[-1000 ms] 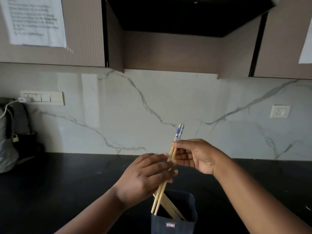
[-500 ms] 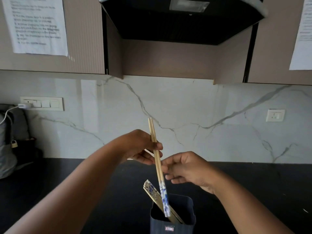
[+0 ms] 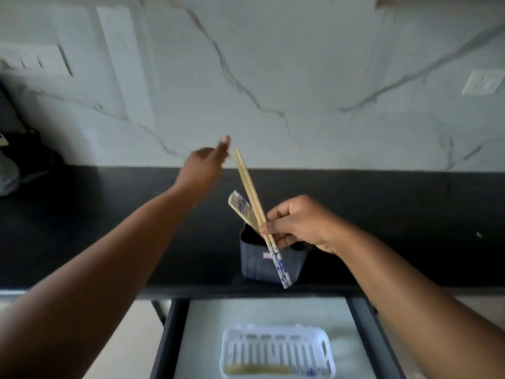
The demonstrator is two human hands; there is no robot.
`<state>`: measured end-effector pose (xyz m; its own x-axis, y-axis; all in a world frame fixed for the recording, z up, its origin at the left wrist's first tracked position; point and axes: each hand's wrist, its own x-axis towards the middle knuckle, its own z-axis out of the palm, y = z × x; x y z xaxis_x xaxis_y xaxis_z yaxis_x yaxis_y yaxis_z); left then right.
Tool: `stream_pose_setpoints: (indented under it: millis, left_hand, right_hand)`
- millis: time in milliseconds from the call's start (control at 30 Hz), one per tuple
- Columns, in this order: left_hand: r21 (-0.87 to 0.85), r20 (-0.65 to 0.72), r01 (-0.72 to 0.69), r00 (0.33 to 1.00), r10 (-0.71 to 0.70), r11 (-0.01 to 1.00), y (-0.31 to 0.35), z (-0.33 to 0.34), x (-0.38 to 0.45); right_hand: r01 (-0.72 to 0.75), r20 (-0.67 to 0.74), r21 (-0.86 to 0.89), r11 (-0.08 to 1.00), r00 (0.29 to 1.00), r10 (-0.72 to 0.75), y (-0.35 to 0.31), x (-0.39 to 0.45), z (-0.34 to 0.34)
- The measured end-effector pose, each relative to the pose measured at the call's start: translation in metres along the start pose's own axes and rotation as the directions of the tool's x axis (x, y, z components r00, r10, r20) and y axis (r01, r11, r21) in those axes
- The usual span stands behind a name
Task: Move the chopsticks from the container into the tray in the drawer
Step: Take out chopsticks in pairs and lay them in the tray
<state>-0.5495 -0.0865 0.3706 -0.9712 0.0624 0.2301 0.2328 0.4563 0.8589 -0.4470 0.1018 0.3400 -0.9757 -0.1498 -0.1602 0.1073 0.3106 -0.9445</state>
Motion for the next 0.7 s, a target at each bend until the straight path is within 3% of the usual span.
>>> stream_pose_setpoints:
  millis: [67, 133, 200, 267, 333, 400, 700]
  left_hand:
    - [-0.028, -0.145, 0.036, 0.989, -0.040, 0.999, -0.047, 0.005, -0.004]
    - [0.121, -0.151, 0.028, 0.988, -0.009, 0.992, -0.097, 0.017, -0.011]
    - [0.351, -0.014, -0.015, 1.000, 0.022, 0.936, -0.146, 0.036, -0.019]
    - [0.593, 0.155, 0.013, 0.979, -0.130, 0.805, -0.188, 0.054, -0.035]
    - [0.748, 0.203, 0.015, 0.947, -0.250, 0.663, -0.219, 0.068, -0.054]
    - [0.785, 0.189, -0.023, 0.961, -0.203, 0.619, -0.238, 0.074, -0.064]
    - [0.753, 0.171, -0.044, 0.976, -0.131, 0.657, -0.241, 0.071, -0.061]
  right_hand:
    - [-0.035, 0.073, -0.107, 0.994, 0.996, 0.043, 0.032, 0.000, 0.006]
    - [-0.076, 0.138, -0.272, 0.959, 0.983, 0.117, 0.069, -0.002, 0.016]
    - [-0.084, 0.210, -0.455, 0.886, 0.958, 0.198, 0.108, -0.002, 0.025]
    - [-0.044, 0.256, -0.644, 0.764, 0.928, 0.270, 0.148, -0.003, 0.034]
    - [-0.017, 0.273, -0.758, 0.652, 0.900, 0.341, 0.185, -0.003, 0.042]
    - [-0.015, 0.272, -0.806, 0.591, 0.878, 0.394, 0.215, -0.002, 0.047]
    - [0.014, 0.257, -0.890, 0.456, 0.842, 0.475, 0.274, 0.022, 0.071]
